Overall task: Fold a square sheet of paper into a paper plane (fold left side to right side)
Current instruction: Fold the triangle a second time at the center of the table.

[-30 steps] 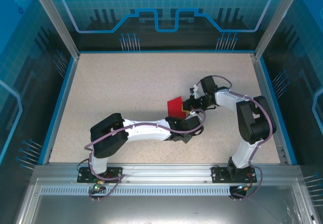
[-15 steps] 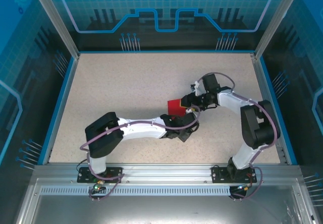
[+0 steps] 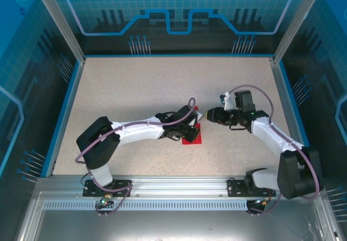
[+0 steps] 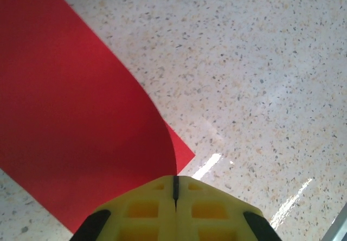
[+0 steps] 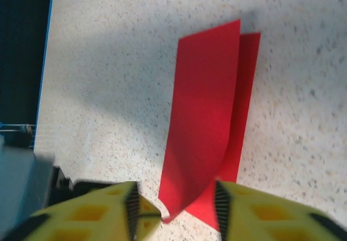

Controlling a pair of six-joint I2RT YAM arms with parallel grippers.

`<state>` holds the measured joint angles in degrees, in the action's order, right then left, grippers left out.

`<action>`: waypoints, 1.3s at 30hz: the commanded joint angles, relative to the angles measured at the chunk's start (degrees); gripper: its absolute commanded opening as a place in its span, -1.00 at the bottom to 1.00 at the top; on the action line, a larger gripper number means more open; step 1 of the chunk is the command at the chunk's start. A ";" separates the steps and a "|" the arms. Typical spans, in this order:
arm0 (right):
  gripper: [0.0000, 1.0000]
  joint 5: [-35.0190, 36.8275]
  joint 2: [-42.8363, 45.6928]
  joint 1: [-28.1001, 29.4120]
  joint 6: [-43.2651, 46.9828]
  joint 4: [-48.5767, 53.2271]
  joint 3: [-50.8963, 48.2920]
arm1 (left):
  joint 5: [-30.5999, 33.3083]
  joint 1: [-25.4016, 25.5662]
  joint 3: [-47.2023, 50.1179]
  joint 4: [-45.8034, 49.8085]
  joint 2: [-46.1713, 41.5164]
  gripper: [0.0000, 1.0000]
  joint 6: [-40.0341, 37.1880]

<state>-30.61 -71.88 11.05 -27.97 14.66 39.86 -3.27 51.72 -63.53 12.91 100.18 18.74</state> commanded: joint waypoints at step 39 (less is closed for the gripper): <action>-0.55 5.05 -13.18 15.85 -9.83 -11.66 -4.26 | -11.14 -8.15 5.70 -5.51 -6.62 -0.69 3.77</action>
<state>-26.17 -84.14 26.00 -37.76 2.46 34.33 -12.34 44.27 -58.35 8.21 95.98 21.54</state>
